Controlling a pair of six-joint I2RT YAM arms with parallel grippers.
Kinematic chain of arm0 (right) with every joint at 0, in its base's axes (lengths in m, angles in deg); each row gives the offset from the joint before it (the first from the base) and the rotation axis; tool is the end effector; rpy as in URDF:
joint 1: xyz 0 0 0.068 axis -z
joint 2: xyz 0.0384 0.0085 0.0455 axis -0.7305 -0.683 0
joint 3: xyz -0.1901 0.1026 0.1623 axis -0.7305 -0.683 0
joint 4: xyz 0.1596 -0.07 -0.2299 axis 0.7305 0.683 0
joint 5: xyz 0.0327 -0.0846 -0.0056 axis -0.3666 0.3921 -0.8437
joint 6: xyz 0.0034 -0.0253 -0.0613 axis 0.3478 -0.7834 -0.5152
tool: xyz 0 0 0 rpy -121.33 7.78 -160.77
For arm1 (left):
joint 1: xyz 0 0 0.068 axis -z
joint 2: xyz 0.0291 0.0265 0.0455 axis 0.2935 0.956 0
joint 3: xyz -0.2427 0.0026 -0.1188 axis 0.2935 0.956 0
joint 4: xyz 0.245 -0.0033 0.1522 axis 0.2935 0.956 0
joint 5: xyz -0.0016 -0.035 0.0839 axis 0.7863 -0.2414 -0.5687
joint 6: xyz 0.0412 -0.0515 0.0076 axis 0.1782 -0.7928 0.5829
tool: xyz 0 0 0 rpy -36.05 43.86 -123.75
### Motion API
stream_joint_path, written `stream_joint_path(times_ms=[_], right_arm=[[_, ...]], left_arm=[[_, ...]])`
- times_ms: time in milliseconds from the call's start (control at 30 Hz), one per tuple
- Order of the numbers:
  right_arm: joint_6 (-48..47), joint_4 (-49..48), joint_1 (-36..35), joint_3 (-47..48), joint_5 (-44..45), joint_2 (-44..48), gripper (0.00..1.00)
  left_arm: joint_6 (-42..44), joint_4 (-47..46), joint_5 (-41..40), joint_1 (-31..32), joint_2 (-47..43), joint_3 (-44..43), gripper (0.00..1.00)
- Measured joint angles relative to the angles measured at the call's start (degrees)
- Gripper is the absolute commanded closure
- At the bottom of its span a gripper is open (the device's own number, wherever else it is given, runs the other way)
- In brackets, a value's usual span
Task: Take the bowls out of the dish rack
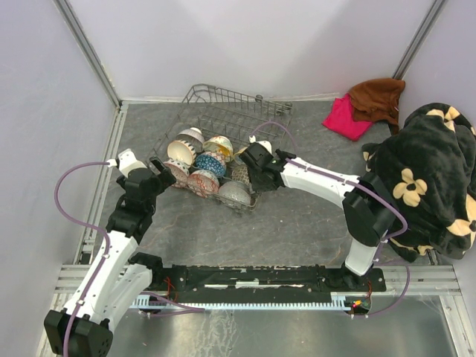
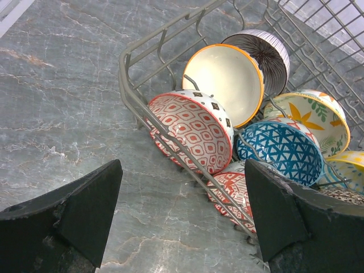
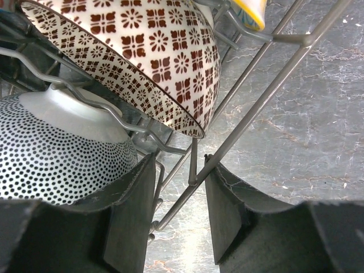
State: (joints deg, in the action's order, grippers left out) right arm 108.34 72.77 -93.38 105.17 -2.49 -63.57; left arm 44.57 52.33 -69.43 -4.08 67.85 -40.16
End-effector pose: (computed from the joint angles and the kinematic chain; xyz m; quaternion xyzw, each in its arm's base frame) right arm 0.2861 0.2827 0.1914 -0.0476 0.9658 0.0644 0.2467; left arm 0.2114 -0.0264 0.2589 -0.2524 0.7913 -0.0388 0.5555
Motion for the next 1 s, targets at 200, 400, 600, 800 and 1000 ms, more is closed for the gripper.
stream_joint_path(times_ms=[200, 400, 600, 800, 1000], right_arm=[[1.4, -0.4, -0.8, -0.2, 0.9, 0.0, 0.49], [1.6, -1.5, -1.0, -1.0, 1.5, 1.6, 0.41], [0.6, -2.5, -1.5, -1.0, 3.3, 7.6, 0.32], [-1.8, -2.2, -0.6, 1.3, 7.4, 11.2, 0.29], [-4.5, -2.4, 8.0, 3.7, 7.7, 9.1, 0.31]], left_arm=[[-0.2, 0.0, -0.7, 0.0, 0.1, 0.0, 0.05], [-0.2, 0.0, -0.9, 0.0, 0.0, 0.0, 0.05], [-0.2, 0.0, -0.9, 0.0, 0.0, 0.0, 0.05], [-0.2, 0.0, -0.9, 0.0, 0.0, 0.0, 0.05], [-0.2, 0.0, -0.8, 0.0, 0.0, 0.0, 0.05]])
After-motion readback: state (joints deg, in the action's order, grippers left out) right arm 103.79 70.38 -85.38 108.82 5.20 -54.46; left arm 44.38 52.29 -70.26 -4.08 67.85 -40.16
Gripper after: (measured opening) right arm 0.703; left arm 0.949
